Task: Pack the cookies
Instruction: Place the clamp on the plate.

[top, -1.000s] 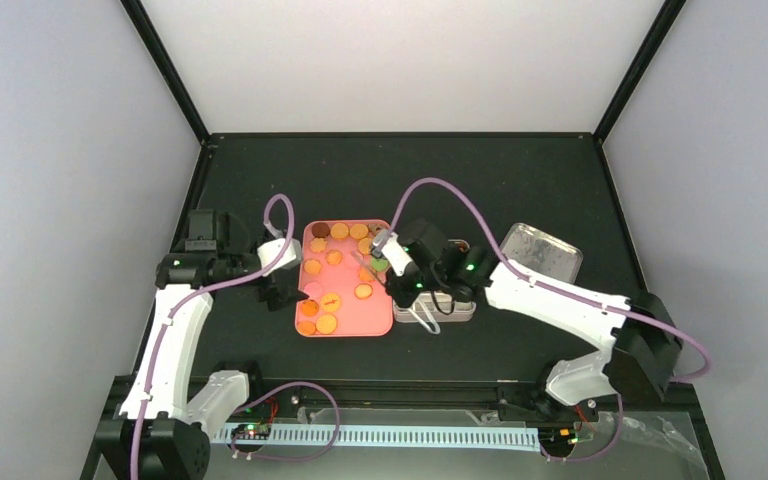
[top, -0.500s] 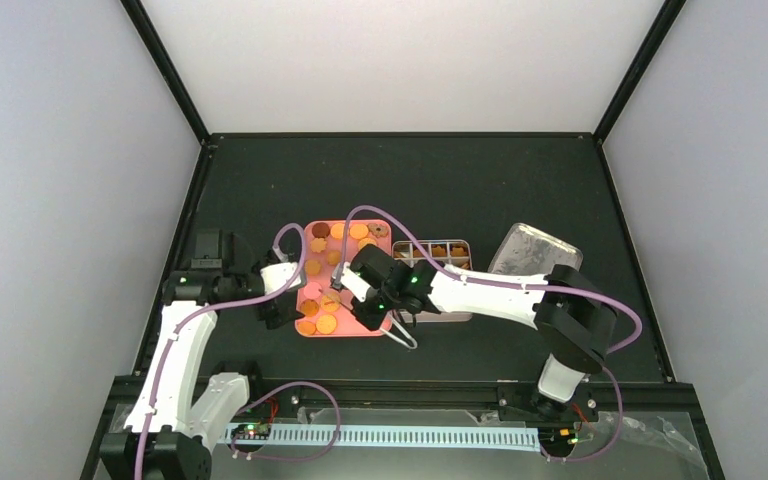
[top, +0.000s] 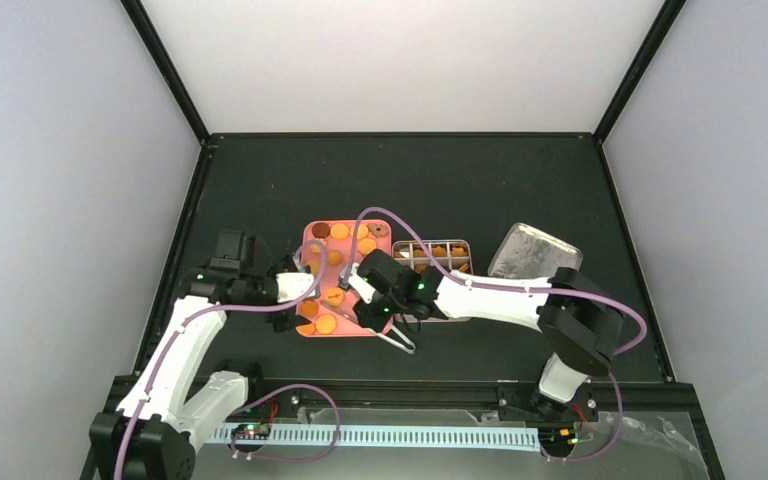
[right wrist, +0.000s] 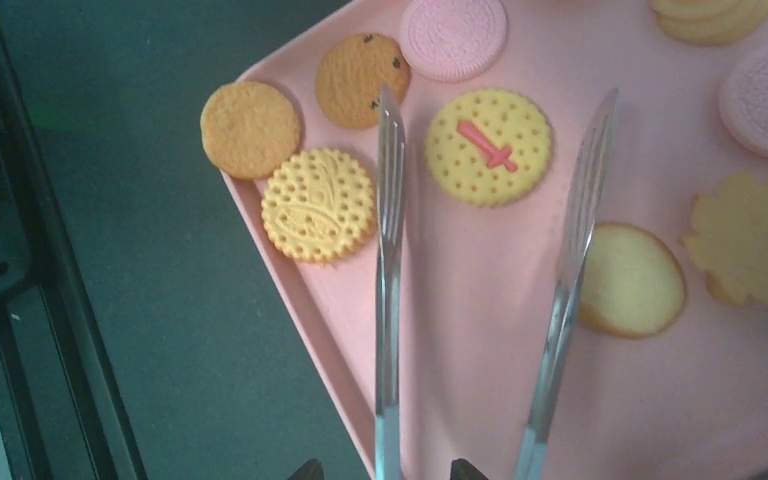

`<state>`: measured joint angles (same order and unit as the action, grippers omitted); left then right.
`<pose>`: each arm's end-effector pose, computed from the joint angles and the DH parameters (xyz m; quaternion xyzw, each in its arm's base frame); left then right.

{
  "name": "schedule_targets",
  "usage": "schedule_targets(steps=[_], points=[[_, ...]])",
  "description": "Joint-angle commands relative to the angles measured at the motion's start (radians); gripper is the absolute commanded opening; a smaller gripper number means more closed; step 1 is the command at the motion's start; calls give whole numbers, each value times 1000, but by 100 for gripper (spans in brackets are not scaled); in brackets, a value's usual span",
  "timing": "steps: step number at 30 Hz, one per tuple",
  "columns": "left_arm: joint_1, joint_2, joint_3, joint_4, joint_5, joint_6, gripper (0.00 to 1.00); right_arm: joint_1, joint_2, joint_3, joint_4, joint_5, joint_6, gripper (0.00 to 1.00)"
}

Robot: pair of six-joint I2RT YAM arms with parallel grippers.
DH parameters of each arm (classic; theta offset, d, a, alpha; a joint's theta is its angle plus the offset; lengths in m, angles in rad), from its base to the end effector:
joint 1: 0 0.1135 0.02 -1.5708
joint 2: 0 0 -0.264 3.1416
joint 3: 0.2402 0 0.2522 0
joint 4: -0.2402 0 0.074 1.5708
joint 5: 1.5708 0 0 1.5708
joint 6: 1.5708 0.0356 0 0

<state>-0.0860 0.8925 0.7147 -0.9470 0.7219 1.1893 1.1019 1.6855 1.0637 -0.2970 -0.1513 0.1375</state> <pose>0.1469 -0.0363 0.2439 0.6059 0.6866 -0.1849 0.3567 0.1536 0.3151 0.1950 -0.4595 0.8257 0.2438 0.2184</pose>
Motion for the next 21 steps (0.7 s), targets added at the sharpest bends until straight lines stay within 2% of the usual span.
schedule_targets(steps=[1,4,6,14,16,21], points=[[-98,15,-16,62,-91,23,97,-10,-116,-46,50,54,53,35],[-166,39,-24,66,-145,25,96,-39,-233,-96,77,59,103,39],[-215,56,-33,80,-193,31,95,-60,-320,-146,103,64,136,45],[-391,205,11,114,-301,91,86,-101,-609,-291,145,182,205,85],[-424,249,37,118,-310,83,81,-116,-659,-309,139,213,218,92],[-498,375,73,157,-392,50,65,-170,-784,-347,129,270,258,95]])
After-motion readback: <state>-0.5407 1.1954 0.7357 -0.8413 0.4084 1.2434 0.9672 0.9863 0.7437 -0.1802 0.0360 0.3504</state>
